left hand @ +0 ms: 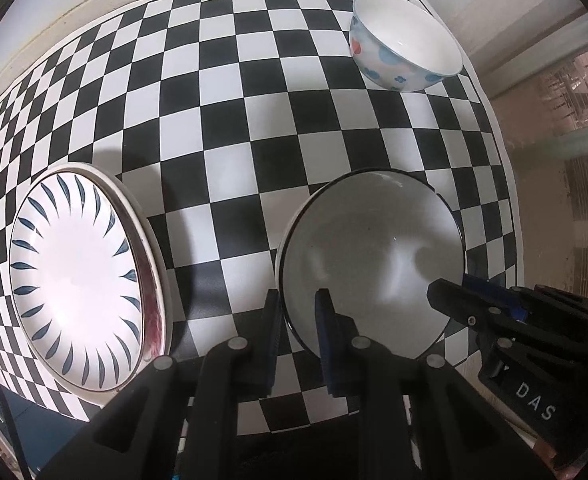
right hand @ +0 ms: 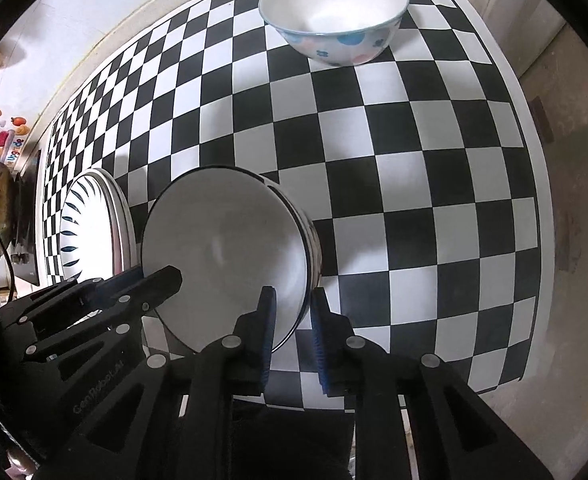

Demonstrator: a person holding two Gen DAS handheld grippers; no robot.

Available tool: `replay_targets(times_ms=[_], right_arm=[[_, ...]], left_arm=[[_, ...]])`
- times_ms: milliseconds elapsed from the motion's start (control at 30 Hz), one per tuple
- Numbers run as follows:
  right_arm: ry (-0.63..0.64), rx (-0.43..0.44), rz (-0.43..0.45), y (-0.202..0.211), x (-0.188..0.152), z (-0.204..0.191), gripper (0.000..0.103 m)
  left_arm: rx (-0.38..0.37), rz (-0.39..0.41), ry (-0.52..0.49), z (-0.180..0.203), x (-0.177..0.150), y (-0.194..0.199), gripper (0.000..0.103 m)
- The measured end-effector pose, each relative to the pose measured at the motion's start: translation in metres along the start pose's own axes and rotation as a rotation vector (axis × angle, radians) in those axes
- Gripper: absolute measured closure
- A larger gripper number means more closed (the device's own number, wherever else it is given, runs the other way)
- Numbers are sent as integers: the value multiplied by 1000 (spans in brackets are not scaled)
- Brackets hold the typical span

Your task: Organize plates and bowls

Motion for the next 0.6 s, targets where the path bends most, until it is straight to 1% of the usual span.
replay_targets(times_ms=[167, 300, 533, 600], right_arm=[[12, -1, -1, 0, -3, -2, 84], [20, 6, -2, 1, -5, -4, 84], [35, -1, 34, 15, -16, -5, 84], [34, -4, 52, 22, -19, -4, 84]], left_arm=[[6, 7, 16, 1, -2, 4, 88], [16, 18, 10, 3, -7, 10, 88], [10, 40, 1, 8, -18, 26, 87], [26, 52, -6, 10, -24, 34, 84]])
Point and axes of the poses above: each gripper's, at about its wrist camera, not at the fingertips, and y roughly against the way its jaws point, z to its right, x to its top, the point moved 1 cm from there along -y, roughly the way its jaws point, and after that the axes turned 2 degrees about -y, right-handed, at the moved point
